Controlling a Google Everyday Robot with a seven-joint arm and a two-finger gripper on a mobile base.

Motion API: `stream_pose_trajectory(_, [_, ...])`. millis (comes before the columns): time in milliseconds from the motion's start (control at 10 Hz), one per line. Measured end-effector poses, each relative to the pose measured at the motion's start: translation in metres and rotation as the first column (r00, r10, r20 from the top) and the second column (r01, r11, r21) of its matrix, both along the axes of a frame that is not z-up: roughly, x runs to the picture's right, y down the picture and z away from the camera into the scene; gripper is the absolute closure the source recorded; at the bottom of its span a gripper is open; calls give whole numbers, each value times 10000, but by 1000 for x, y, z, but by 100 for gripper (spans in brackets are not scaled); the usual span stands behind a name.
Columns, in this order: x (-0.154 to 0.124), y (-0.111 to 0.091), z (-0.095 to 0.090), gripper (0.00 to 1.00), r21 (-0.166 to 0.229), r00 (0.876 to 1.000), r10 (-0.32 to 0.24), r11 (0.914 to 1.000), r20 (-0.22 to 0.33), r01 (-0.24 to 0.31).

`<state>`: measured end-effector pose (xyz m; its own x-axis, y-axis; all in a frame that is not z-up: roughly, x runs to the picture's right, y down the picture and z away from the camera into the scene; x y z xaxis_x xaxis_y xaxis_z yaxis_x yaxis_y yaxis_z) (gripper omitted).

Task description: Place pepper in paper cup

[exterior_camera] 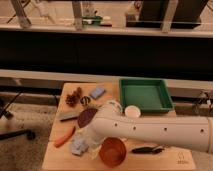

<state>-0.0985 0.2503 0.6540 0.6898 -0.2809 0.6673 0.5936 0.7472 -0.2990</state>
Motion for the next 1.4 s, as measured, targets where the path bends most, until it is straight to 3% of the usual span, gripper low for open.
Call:
stream_pose_trajectory(500, [-30,2,16,20,-187,9997,129,9997,184,-125])
stream_pose_trajectory(1000, [-63,6,26,20,-180,9987,499,9986,-89,-501])
stream_pose_trajectory(1400, [-81,4,34,20,-404,9967,785,9960,-195,-792])
